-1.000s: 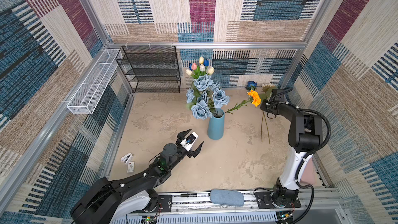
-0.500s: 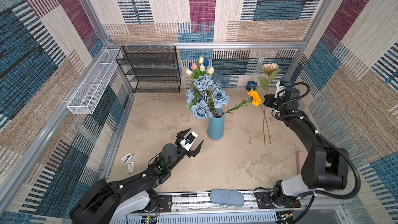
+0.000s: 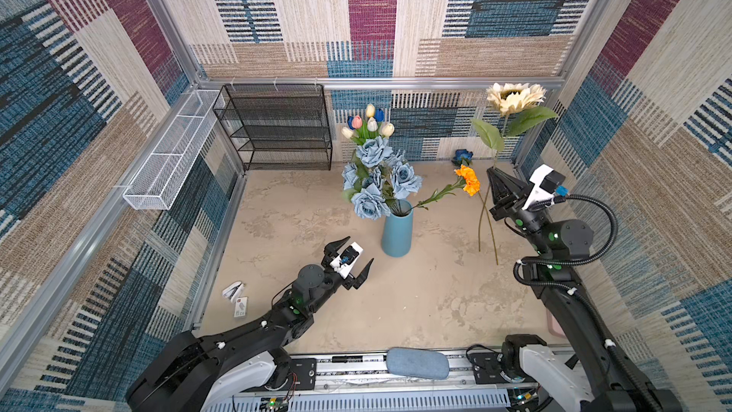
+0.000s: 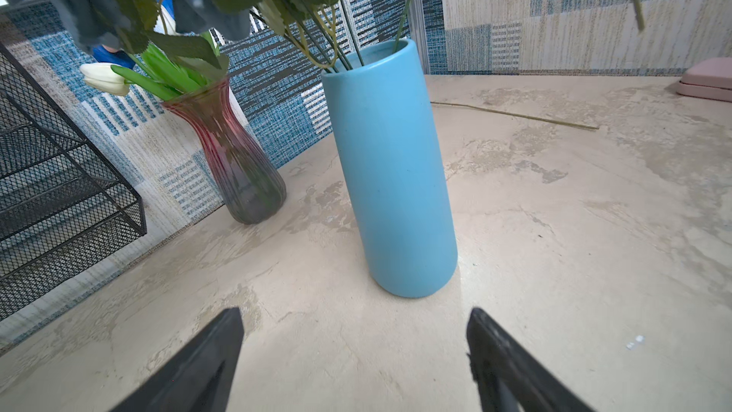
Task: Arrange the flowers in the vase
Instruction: 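Lift the cream sunflower upward with the right gripper, then carry the cream sunflower toward the light blue vase with the right gripper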
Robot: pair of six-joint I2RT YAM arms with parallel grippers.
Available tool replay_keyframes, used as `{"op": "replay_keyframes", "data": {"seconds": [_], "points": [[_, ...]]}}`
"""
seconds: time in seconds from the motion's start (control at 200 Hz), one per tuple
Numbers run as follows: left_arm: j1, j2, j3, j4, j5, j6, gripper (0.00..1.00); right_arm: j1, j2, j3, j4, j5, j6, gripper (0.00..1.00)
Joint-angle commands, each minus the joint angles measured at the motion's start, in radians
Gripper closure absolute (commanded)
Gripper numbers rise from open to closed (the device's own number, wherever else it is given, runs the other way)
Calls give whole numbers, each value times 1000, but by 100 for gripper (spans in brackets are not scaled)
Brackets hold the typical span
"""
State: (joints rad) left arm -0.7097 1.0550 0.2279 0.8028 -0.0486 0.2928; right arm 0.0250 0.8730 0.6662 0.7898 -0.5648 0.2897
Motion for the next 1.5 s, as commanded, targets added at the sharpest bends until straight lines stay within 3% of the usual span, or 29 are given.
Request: {"op": "replay_keyframes", "data": {"seconds": [0.0,0.18,0.436,0.661,0.796,1.187,1.492], "points": [[0,7,1,21,-15,28,9,53,-40,15,116,9,-5,100],[0,-1,2,13,-8,25,9,128,-55,1,231,-21,81,100],[0,5,4,13,-8,26,9,286,112,102,423,8,157,100],[0,8,8,8,-7,27,9,439,289,165,572,120,95,100],[-1,16,13,6,7,21,9,510,375,205,626,190,-12,100],[-1,17,21,-14,7,28,9,536,510,242,713,271,-124,100],[-2,20,23,-16,7,28,9,535,536,211,654,281,-165,100]]}}
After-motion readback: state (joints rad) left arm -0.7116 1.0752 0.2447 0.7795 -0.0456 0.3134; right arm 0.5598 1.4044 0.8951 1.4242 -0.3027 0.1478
